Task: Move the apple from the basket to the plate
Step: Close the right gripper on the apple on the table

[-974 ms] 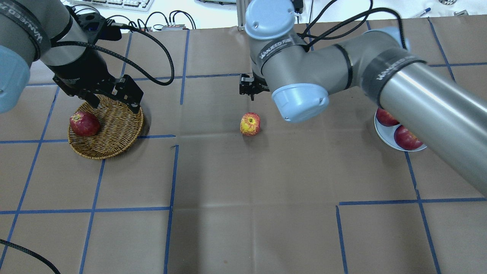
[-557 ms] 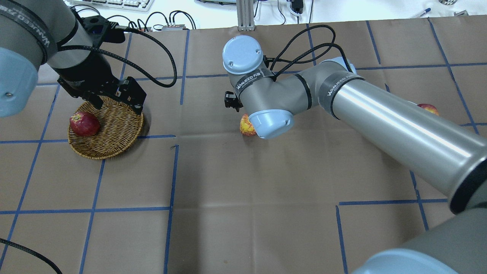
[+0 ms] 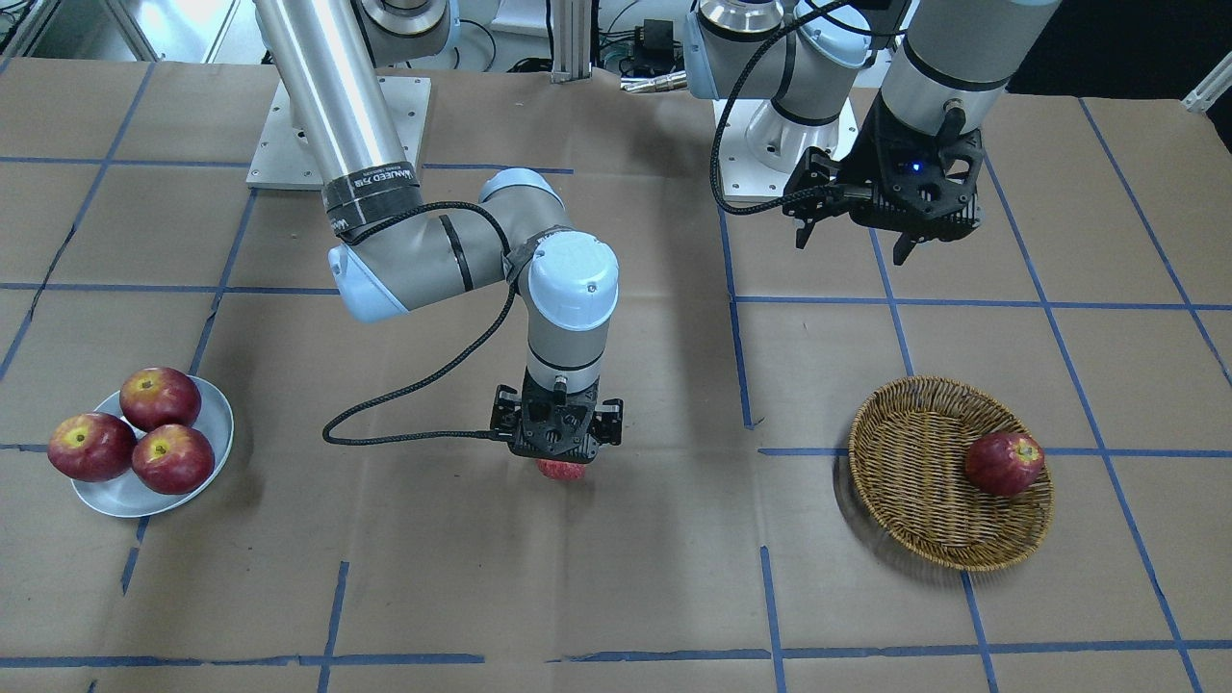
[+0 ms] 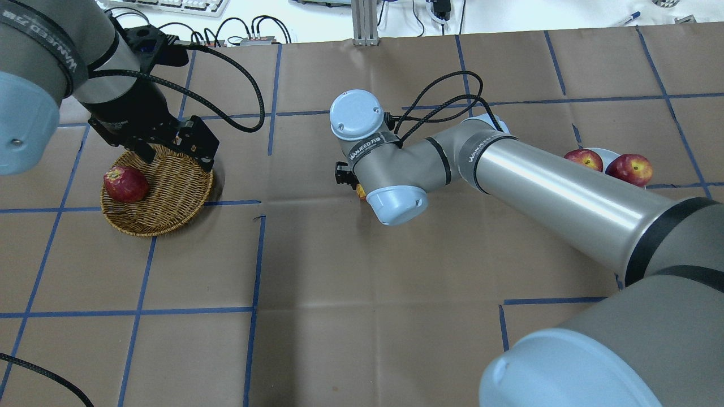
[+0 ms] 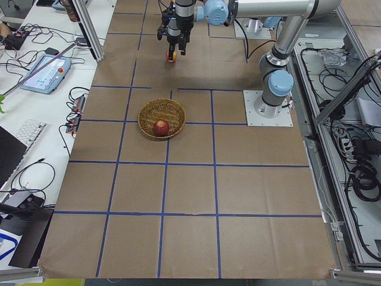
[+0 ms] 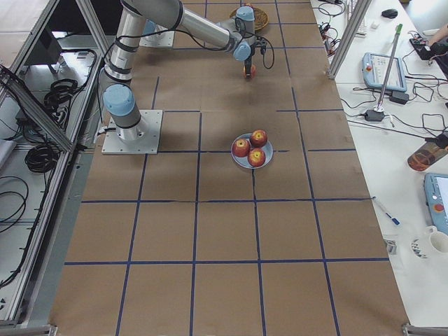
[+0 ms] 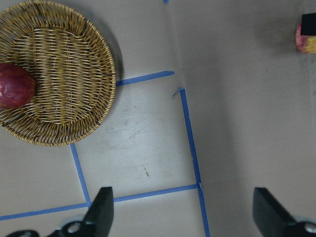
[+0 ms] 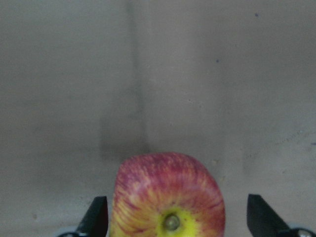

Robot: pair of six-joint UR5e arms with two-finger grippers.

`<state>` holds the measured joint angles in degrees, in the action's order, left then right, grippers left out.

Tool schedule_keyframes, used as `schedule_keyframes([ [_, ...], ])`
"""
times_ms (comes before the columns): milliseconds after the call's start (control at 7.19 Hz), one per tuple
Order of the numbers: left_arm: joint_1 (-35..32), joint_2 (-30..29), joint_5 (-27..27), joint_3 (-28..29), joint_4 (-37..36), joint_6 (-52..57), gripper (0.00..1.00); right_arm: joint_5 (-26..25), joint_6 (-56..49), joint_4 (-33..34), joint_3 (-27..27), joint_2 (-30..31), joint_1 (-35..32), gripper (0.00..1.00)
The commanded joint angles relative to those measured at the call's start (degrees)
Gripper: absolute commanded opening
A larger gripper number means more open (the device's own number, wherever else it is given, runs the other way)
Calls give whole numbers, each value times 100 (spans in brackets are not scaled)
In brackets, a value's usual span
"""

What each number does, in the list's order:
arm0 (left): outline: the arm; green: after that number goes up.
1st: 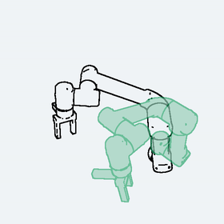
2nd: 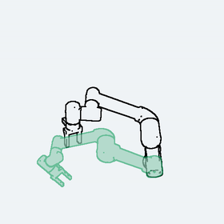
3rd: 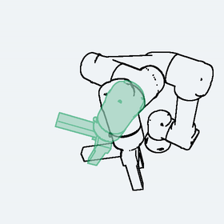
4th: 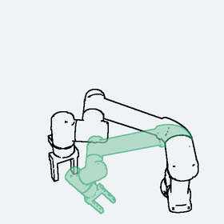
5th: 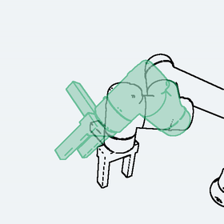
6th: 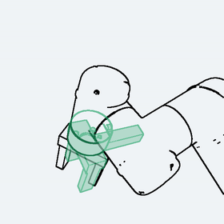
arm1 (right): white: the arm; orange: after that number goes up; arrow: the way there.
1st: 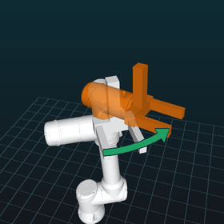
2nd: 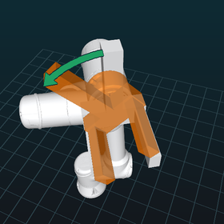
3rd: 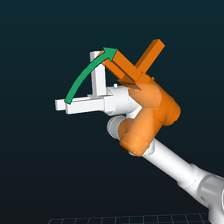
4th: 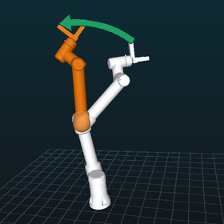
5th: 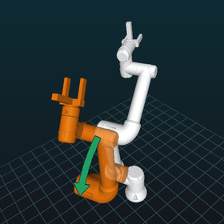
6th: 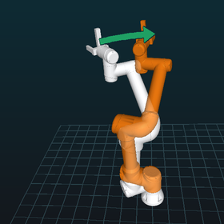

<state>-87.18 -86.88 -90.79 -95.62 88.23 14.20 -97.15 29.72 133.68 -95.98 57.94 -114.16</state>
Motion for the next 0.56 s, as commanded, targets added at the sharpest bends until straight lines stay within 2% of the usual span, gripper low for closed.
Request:
schedule_keyframes([
  [0, -1, 4, 0, -10, 1, 30, 99, 3, 8, 114, 9, -2, 7, 74],
  [278, -1, 13, 0, -18, 1, 39, 99, 12, 8, 141, 27, -2, 25, 52],
  [417, -1, 21, 0, -18, 1, 57, 99, 12, -10, 149, 53, 33, 51, 47],
])
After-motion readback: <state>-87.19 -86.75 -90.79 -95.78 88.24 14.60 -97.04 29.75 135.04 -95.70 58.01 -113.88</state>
